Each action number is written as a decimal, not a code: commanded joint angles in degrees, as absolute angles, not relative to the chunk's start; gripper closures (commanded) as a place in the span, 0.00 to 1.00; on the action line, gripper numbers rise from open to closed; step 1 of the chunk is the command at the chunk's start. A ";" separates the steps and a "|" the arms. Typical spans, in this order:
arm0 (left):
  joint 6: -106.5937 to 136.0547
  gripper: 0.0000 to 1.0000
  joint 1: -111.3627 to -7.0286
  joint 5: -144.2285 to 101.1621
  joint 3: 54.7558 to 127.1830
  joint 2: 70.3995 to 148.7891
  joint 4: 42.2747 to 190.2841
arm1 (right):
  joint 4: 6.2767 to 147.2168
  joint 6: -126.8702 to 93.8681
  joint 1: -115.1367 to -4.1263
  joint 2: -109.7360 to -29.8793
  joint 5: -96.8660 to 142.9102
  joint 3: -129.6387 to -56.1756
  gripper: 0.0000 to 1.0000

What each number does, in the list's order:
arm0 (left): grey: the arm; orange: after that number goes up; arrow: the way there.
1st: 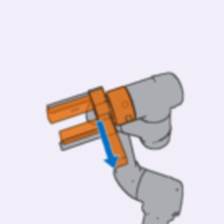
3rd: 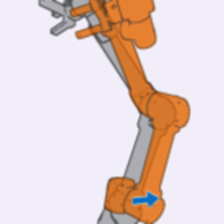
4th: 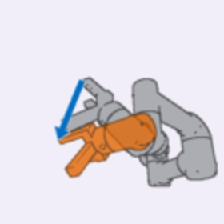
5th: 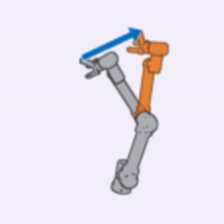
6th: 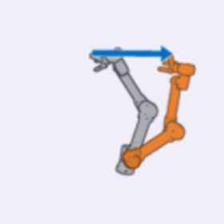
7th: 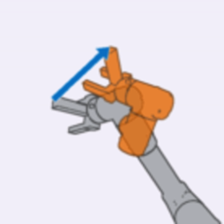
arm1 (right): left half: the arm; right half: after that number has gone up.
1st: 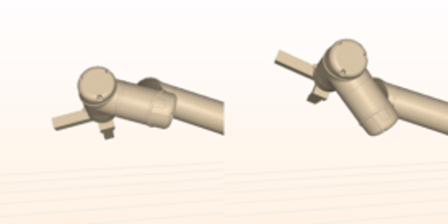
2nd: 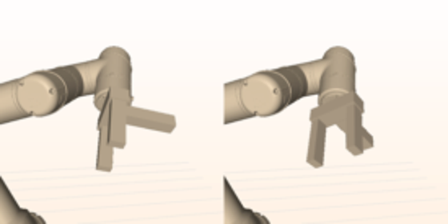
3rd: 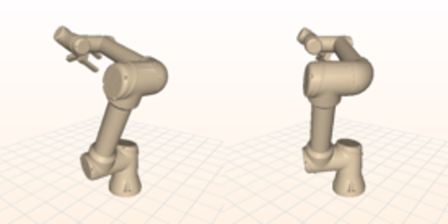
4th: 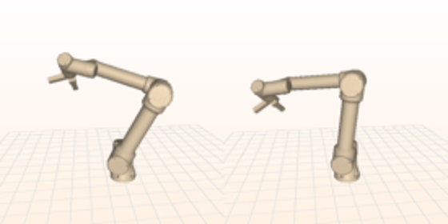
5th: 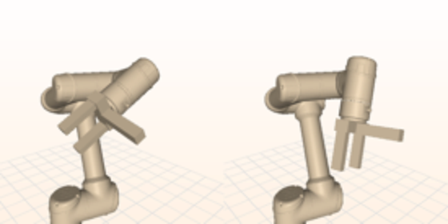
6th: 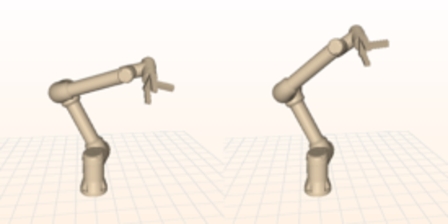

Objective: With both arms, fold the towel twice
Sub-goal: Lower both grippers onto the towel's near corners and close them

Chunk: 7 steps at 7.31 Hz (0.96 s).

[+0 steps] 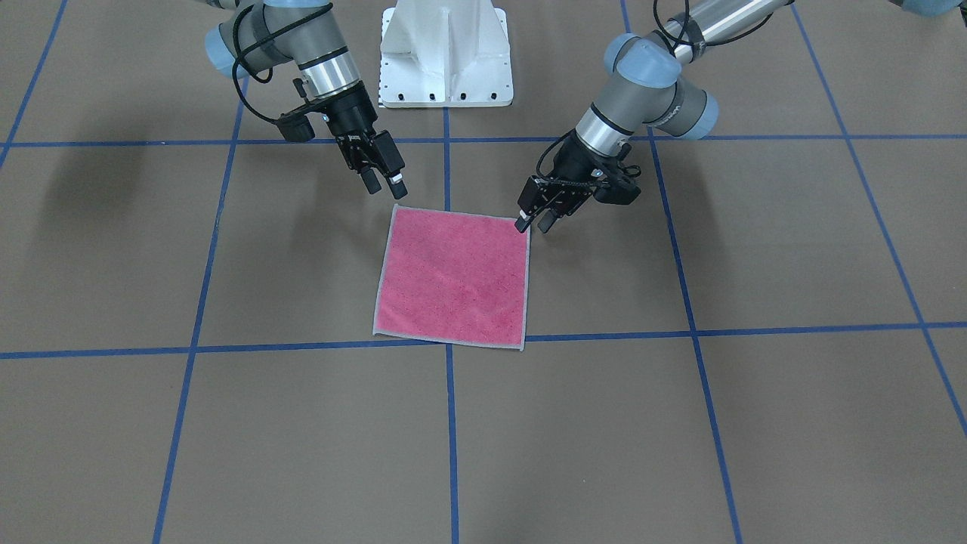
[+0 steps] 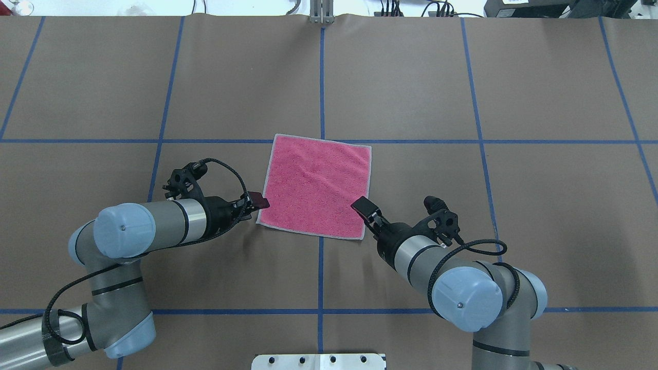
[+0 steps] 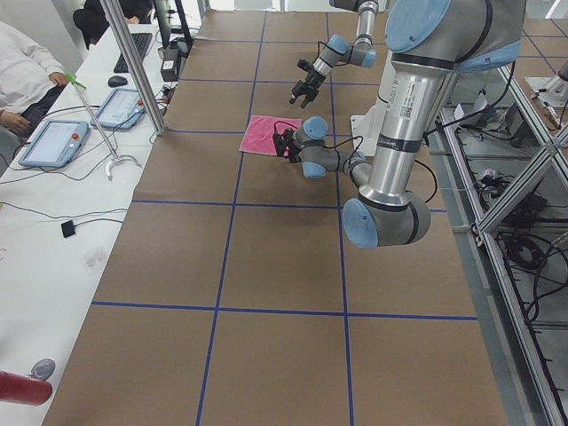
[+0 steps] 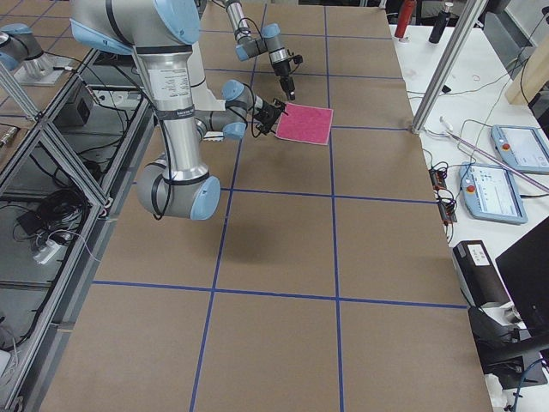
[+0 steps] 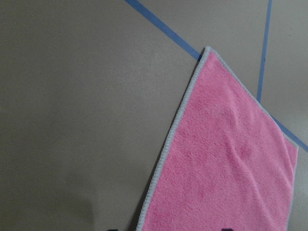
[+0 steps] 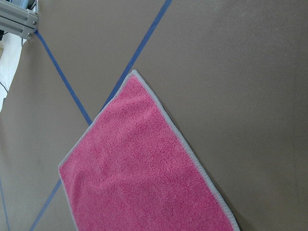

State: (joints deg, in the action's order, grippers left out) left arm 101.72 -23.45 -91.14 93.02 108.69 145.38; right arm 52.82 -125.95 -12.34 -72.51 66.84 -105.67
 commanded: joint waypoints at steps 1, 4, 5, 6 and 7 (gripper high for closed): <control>101.78 0.37 -22.77 -91.14 92.20 109.42 145.37 | 52.82 -125.95 -12.30 -72.51 66.80 -105.65 0.01; 101.69 0.37 -22.50 -91.14 92.02 109.95 145.37 | 52.82 -125.95 -12.30 -72.51 66.80 -105.73 0.01; 101.69 0.36 -22.50 -91.14 92.11 109.86 145.28 | 52.74 -125.95 -12.30 -72.51 66.80 -105.65 0.01; 101.69 0.35 -22.41 -91.14 92.28 109.95 143.72 | 52.82 -125.95 -12.30 -72.51 66.80 -105.64 0.01; 101.78 0.35 -22.33 -91.14 92.20 110.21 143.53 | 52.82 -125.95 -12.30 -72.51 66.80 -105.64 0.01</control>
